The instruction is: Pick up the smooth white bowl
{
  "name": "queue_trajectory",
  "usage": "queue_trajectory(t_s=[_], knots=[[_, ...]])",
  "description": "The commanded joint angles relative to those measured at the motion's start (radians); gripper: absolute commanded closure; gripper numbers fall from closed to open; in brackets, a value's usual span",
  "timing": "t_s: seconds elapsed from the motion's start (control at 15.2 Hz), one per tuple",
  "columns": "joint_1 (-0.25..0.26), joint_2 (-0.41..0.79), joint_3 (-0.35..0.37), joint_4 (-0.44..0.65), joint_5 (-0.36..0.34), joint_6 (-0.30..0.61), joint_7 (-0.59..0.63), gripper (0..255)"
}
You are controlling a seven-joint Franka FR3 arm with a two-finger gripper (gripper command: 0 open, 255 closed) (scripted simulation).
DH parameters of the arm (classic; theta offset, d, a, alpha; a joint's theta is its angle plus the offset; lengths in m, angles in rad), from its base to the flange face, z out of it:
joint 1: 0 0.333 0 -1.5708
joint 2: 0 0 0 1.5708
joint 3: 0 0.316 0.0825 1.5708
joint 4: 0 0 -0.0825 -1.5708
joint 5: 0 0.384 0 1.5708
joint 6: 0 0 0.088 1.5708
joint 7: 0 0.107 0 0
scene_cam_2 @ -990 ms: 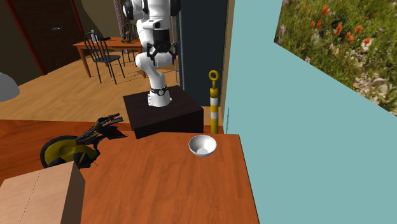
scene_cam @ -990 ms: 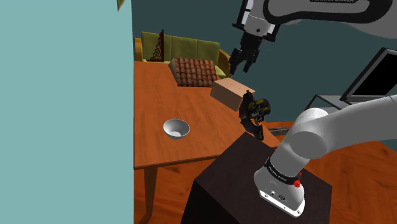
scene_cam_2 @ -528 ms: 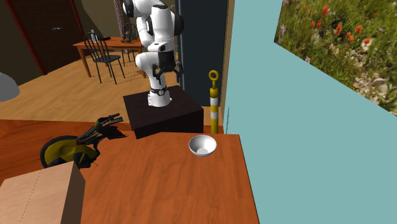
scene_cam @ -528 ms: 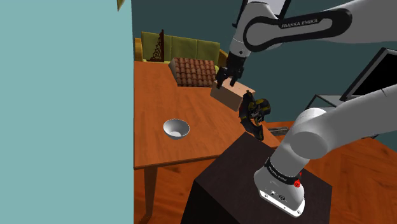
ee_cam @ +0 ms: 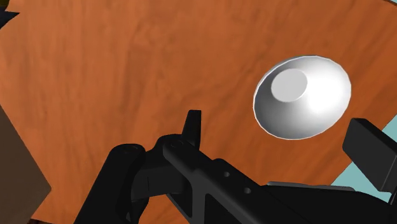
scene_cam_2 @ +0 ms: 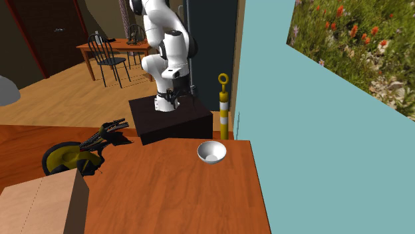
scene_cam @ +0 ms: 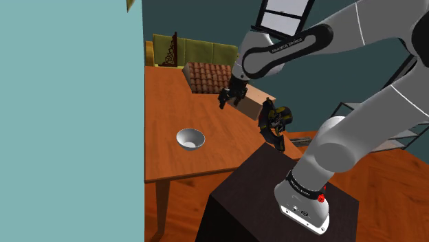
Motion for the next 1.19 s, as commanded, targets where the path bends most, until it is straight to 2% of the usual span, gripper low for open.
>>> queue_trajectory(t_s=[0.0, 0.26, 0.53, 0.92, 1.12], knots=[[0.009, 0.086, -0.011, 0.006, 0.02, 0.088, -0.017, 0], [0.034, 0.253, -0.022, 0.036, 0.085, 0.234, -0.058, 0], [0.05, 0.427, -0.016, 0.094, 0.191, 0.357, -0.129, 0], [0.012, 0.685, 0.062, 0.229, 0.357, 0.491, -0.249, 0], [-0.001, 0.717, 0.078, 0.238, 0.372, 0.516, -0.263, 0]])
